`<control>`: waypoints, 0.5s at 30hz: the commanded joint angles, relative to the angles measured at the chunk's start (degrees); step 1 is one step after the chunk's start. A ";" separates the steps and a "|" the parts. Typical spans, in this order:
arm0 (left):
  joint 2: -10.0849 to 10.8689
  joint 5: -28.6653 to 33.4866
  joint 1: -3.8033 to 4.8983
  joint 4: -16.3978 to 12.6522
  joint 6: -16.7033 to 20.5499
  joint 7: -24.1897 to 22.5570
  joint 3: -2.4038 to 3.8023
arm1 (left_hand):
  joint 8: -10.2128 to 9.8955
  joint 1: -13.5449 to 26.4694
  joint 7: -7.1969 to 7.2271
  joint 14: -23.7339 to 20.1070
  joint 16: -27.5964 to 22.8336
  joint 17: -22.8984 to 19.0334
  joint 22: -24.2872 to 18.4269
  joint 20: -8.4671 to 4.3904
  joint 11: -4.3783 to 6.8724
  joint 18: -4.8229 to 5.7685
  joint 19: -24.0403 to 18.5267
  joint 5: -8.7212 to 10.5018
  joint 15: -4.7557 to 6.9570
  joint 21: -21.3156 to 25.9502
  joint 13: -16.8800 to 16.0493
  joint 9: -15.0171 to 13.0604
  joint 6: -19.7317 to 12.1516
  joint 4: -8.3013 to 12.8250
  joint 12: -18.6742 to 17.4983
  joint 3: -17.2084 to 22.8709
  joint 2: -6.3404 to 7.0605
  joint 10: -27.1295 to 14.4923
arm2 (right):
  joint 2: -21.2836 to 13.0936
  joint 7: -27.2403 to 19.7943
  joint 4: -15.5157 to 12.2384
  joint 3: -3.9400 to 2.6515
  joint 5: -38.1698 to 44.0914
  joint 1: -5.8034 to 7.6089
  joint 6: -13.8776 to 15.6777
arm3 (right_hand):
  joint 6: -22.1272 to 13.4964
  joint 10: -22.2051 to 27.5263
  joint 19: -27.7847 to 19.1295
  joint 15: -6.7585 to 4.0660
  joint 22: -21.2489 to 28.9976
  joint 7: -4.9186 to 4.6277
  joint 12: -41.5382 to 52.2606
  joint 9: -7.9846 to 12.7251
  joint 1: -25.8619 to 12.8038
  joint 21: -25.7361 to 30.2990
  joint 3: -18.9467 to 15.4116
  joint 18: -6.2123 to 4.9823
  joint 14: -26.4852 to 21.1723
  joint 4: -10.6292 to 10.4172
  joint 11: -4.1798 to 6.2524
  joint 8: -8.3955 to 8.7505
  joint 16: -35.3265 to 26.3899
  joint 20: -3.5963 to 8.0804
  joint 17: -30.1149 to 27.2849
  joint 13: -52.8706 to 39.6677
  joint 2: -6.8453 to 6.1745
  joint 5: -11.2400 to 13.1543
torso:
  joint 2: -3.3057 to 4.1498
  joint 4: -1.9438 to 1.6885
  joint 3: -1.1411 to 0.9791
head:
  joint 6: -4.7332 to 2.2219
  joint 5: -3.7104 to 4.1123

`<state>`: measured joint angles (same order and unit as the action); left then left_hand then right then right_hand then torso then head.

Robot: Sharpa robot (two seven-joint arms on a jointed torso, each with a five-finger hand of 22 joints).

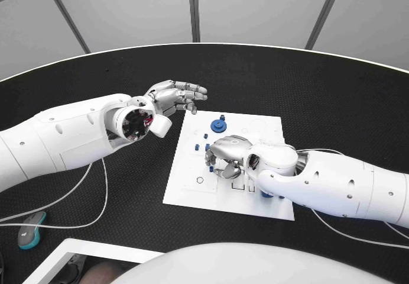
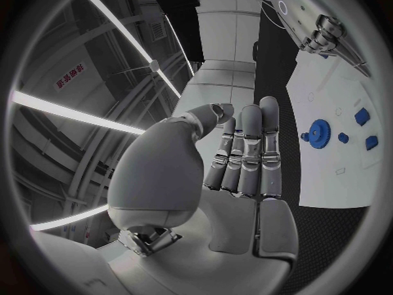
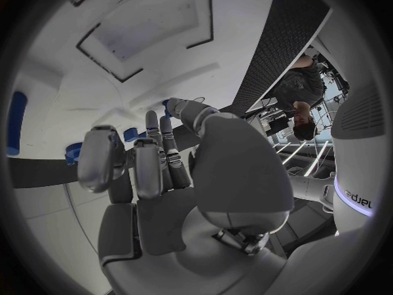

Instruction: Assemble the parts on the task board

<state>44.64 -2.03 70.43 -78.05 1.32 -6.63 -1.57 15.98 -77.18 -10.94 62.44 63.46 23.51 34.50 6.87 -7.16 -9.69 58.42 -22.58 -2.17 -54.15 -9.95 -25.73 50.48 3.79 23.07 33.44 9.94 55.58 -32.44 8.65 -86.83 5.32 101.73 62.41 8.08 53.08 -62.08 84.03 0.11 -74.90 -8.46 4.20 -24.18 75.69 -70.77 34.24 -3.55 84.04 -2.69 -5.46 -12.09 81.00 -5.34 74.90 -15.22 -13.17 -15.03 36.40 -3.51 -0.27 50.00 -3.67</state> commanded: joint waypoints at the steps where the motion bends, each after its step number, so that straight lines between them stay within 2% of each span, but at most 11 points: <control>1: 0.02 0.00 0.00 0.06 -0.06 0.03 0.00 | -0.29 -0.09 -0.35 -0.31 -0.34 -0.08 0.09 -0.06 -0.09 -0.95 -0.46 -0.18 0.00 -0.21 0.09 0.09 0.02 0.23 -0.23 -0.19 -0.29 -0.46 | -0.72 0.13 -0.78 0.00 0.00 0.00 1.01 | -0.57 0.75 0.02 0.37 -2.49 0.17 -0.01 0.12 0.00 0.50 -0.35 -0.70 3.19 0.04 -0.06 0.45 -0.30 -0.51 2.49 0.10 -0.49 0.05 | 0.00 -0.02 -0.02 | 0.00 0.05; 5: 0.03 0.00 0.00 0.16 -0.17 0.06 0.00 | -0.29 -0.09 -0.35 -0.31 -0.34 -0.08 0.09 -0.06 -0.09 -0.95 -0.46 -0.18 0.00 -0.21 0.09 0.09 0.02 0.23 -0.23 -0.19 -0.29 -0.46 | -2.26 0.29 -2.52 -0.01 0.00 0.01 2.49 | -0.72 0.85 0.01 0.38 -2.46 0.36 0.06 0.14 0.04 0.55 -0.31 -0.71 3.16 0.05 -0.07 0.54 -0.39 -0.52 2.37 0.13 -0.47 -0.06 | -0.06 -0.01 -0.04 | 0.00 0.16; 10: 0.01 0.00 -0.01 0.38 -0.33 0.08 -0.01 | -0.29 -0.09 -0.35 -0.31 -0.34 -0.08 0.09 -0.06 -0.09 -0.95 -0.46 -0.18 0.00 -0.21 0.09 0.09 0.02 0.23 -0.23 -0.19 -0.29 -0.46 | -5.84 0.37 -6.51 -0.09 -0.04 0.04 6.04 | -0.50 0.39 0.09 0.31 -2.51 0.43 0.55 0.06 -0.08 0.48 -0.31 -0.71 3.04 -0.08 0.07 0.43 -0.70 -0.52 1.94 0.08 -0.37 -0.49 | -0.17 0.23 -0.05 | 0.00 0.45; 12: -0.02 0.00 -0.01 0.50 -0.40 0.07 -0.01 | -0.29 -0.09 -0.35 -0.31 -0.34 -0.08 0.09 -0.06 -0.09 -0.95 -0.46 -0.18 0.00 -0.21 0.09 0.09 0.02 0.23 -0.23 -0.19 -0.29 -0.46 | -7.76 0.54 -8.37 -0.37 -0.88 0.09 7.60 | -0.13 -0.83 0.11 -0.01 -2.37 0.32 1.52 -0.07 -0.32 0.70 -0.42 -0.77 2.89 -0.28 0.45 0.24 -1.08 -0.35 1.46 -0.03 -0.46 -0.80 | -0.17 0.22 -0.01 | 0.00 0.95; 15: -0.04 -0.01 -0.02 0.69 -0.55 0.05 -0.01 | -0.30 -0.15 -0.34 -0.34 -0.37 -0.11 0.11 -0.06 -0.08 -0.96 -0.51 -0.18 0.00 -0.22 0.09 0.10 0.02 0.25 -0.22 -0.19 -0.36 -0.46 | -11.03 1.03 -10.88 -1.00 -2.77 0.62 9.11 | 0.23 -1.52 0.20 -0.15 -2.46 0.19 2.03 -0.16 -0.31 0.57 -0.38 -0.74 2.87 -0.32 0.63 0.08 -1.14 -0.20 1.38 -0.08 -0.45 -0.85 | -0.38 0.48 -0.03 | 0.00 1.35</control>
<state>44.60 -2.04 70.42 -77.39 0.79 -6.57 -1.58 15.98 -77.18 -10.94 62.44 63.46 23.49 34.56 6.87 -7.16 -9.68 58.42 -22.58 -2.17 -54.15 -9.92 -25.68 50.48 3.79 23.07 33.44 9.94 55.58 -41.41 9.60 -96.84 4.42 99.47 62.82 16.82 52.83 -63.28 84.03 0.19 -74.94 -8.21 6.04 -24.29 75.69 -70.43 34.00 -3.55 83.95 -2.94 -4.73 -11.70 79.95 -5.34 74.95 -15.26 -13.16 -15.70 36.21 -3.26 -0.30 50.00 -2.64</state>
